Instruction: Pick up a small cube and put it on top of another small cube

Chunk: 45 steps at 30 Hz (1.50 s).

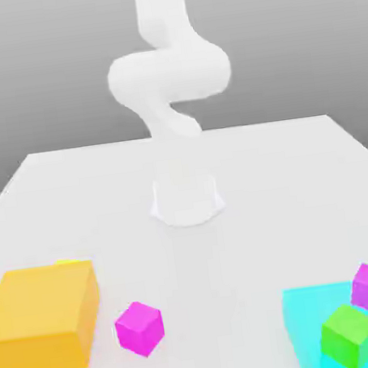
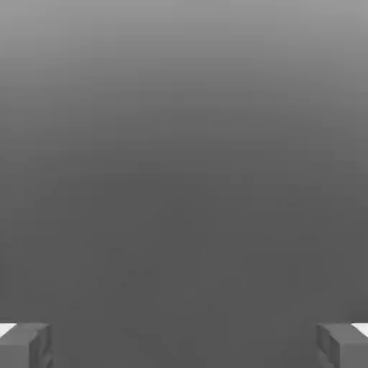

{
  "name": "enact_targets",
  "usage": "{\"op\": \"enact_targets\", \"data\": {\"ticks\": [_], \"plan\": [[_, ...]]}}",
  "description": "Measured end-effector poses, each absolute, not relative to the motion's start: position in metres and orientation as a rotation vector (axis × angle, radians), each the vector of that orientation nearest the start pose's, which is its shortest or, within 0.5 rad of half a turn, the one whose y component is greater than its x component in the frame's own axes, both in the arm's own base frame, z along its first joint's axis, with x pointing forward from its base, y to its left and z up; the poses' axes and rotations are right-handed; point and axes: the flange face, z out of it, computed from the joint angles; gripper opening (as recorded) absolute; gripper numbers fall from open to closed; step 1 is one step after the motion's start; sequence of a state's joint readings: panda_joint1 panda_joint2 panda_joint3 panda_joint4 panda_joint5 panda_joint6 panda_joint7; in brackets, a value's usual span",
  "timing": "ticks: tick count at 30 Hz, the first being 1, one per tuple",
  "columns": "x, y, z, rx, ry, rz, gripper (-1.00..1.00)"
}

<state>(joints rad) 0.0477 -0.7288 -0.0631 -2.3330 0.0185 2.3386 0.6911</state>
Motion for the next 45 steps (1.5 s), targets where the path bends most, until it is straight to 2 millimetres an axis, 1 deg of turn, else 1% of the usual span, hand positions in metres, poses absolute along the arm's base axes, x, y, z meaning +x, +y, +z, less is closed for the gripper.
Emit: {"op": "enact_targets", "data": {"ticks": [3, 6, 10, 13, 16, 19, 23, 26, 29, 30, 35, 40, 41, 45], "plan": [[0.406, -0.027, 0.620, -2.605, 0.822, -0.836, 0.00], [0.429, -0.036, 0.567, -2.682, 0.708, -0.737, 0.00], [0.449, -0.045, 0.494, -2.775, 0.554, -0.611, 0.00], [0.456, -0.050, 0.439, -2.839, 0.437, -0.518, 0.00], [0.456, -0.056, 0.386, -2.898, 0.318, -0.427, 0.00], [0.450, -0.062, 0.336, -2.954, 0.197, -0.337, 0.00], [0.432, -0.074, 0.277, -3.026, 0.032, -0.216, 0.00], [0.413, -0.086, 0.238, -3.075, -0.094, -0.123, 0.00], [0.392, -0.099, 0.207, -3.120, -0.225, -0.030, 0.00], [0.390, -0.101, 0.200, -3.127, -0.250, -0.018, 0.00], [0.391, -0.103, 0.173, -3.139, -0.282, -0.014, 0.00], [0.388, -0.102, 0.141, -3.134, -0.279, -0.006, 0.00], [0.387, -0.102, 0.135, -3.132, -0.277, -0.003, -1.00], [0.387, -0.102, 0.135, -3.131, -0.276, 0.000, -1.00]]}}
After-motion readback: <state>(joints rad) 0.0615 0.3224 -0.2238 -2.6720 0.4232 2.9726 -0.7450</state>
